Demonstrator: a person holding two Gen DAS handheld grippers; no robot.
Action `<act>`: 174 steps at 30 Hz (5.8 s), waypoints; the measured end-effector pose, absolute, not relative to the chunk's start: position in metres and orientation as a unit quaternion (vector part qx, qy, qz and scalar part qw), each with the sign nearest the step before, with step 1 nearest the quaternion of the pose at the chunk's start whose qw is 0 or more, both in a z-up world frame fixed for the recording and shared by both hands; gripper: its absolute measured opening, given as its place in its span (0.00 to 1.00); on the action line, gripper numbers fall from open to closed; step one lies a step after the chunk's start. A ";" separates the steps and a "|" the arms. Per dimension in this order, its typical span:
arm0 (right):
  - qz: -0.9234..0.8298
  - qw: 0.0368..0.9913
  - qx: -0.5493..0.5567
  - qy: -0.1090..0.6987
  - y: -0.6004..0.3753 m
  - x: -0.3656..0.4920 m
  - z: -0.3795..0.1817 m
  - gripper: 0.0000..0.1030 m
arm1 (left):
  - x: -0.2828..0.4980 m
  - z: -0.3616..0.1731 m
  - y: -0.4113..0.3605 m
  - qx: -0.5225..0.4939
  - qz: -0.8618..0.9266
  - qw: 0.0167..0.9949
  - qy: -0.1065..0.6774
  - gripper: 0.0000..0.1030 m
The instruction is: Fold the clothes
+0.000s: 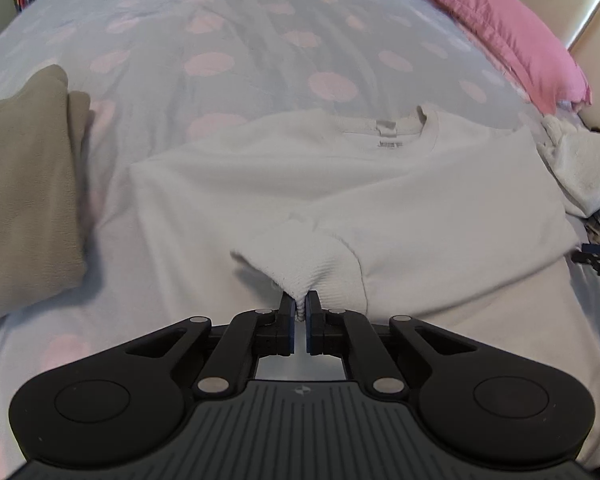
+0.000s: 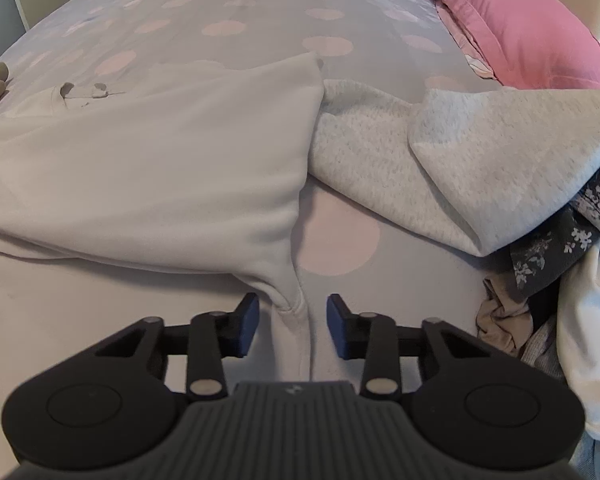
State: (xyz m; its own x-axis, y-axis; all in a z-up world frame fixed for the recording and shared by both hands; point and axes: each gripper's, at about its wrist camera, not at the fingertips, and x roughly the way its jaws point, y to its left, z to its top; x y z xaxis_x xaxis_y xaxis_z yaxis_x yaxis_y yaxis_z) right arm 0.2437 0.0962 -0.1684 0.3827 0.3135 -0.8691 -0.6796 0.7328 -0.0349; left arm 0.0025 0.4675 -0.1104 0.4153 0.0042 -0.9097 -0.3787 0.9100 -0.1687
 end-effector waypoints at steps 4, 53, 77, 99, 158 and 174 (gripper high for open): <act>0.312 0.801 -0.193 0.473 0.096 0.247 -0.174 0.27 | 0.001 -0.123 0.472 -0.180 0.109 0.794 0.570 0.03; 0.305 0.832 -0.126 0.446 0.222 0.375 -0.160 0.00 | 0.033 -0.180 0.482 -0.188 0.184 0.813 0.520 0.14; 0.405 0.739 -0.151 0.517 0.064 0.126 -0.115 0.34 | -0.153 -0.111 0.354 -0.172 0.183 0.825 0.506 0.29; 0.292 0.751 -0.271 0.527 -0.013 0.048 -0.170 0.51 | -0.213 -0.163 0.299 -0.207 0.209 0.757 0.584 0.44; 0.404 0.800 -0.378 0.231 0.079 -0.012 -0.152 0.37 | -0.152 -0.133 0.238 0.083 0.151 0.898 0.405 0.50; 0.463 0.720 -0.483 0.182 0.085 -0.056 -0.194 0.37 | -0.138 -0.155 0.196 0.178 0.100 0.896 0.394 0.53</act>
